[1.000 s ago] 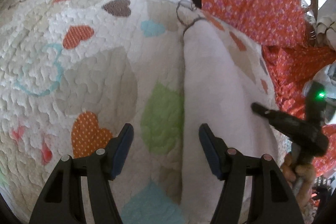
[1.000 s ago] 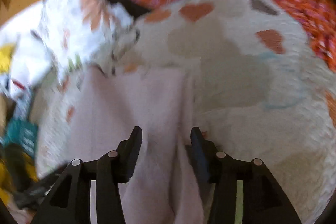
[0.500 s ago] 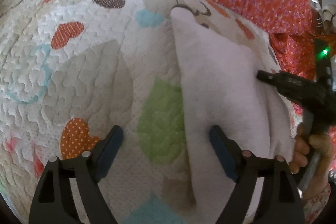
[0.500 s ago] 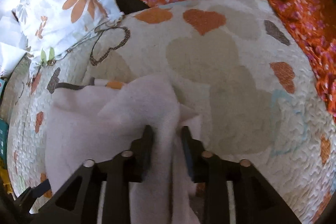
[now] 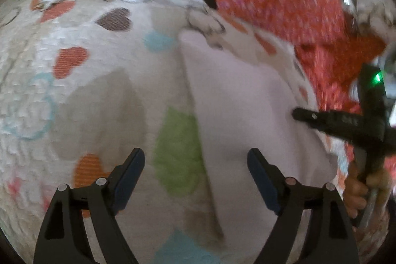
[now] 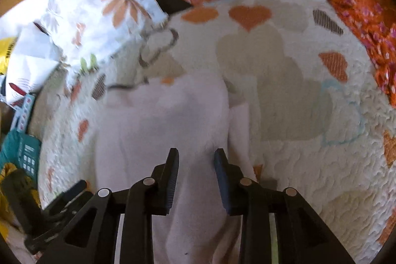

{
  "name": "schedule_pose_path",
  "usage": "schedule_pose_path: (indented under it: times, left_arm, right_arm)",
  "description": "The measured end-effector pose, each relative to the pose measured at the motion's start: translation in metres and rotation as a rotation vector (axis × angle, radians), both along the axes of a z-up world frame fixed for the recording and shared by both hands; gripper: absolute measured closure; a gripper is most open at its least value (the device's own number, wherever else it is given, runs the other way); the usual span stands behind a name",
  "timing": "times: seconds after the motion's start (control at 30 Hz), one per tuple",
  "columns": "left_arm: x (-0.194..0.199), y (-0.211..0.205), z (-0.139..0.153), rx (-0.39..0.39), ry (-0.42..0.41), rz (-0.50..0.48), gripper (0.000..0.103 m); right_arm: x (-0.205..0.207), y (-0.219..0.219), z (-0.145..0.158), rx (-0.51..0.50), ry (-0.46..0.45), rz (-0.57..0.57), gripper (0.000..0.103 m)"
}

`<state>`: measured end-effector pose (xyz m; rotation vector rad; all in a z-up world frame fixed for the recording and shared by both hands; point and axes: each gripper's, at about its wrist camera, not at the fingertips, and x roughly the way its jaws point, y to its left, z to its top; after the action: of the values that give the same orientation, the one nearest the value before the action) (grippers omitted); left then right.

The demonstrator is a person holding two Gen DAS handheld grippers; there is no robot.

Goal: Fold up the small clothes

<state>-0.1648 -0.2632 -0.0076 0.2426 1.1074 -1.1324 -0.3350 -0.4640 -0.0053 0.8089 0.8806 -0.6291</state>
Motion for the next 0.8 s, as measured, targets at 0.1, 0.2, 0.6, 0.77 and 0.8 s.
schedule_pose_path:
  times: [0.1, 0.2, 0.6, 0.77, 0.8]
  left_arm:
    - [-0.002, -0.010, -0.011, 0.047, 0.005, -0.002, 0.019]
    - [0.007, -0.010, -0.013, 0.044, 0.062, 0.012, 0.017]
    - [-0.021, -0.004, 0.011, -0.024, -0.086, -0.054, 0.017]
    - [-0.024, -0.023, -0.005, 0.061, 0.031, -0.064, 0.015]
    - [-0.020, -0.024, -0.003, 0.052, 0.053, -0.054, 0.015]
  right_arm:
    - [-0.005, -0.015, -0.025, 0.103, 0.026, -0.031, 0.068]
    - [-0.015, -0.022, -0.029, 0.157, -0.013, -0.053, 0.065]
    - [-0.016, -0.015, 0.005, -0.018, 0.006, -0.076, 0.064]
    - [-0.029, -0.024, 0.007, -0.006, -0.002, -0.124, 0.063]
    - [-0.034, -0.026, 0.007, -0.006, 0.000, -0.140, 0.063]
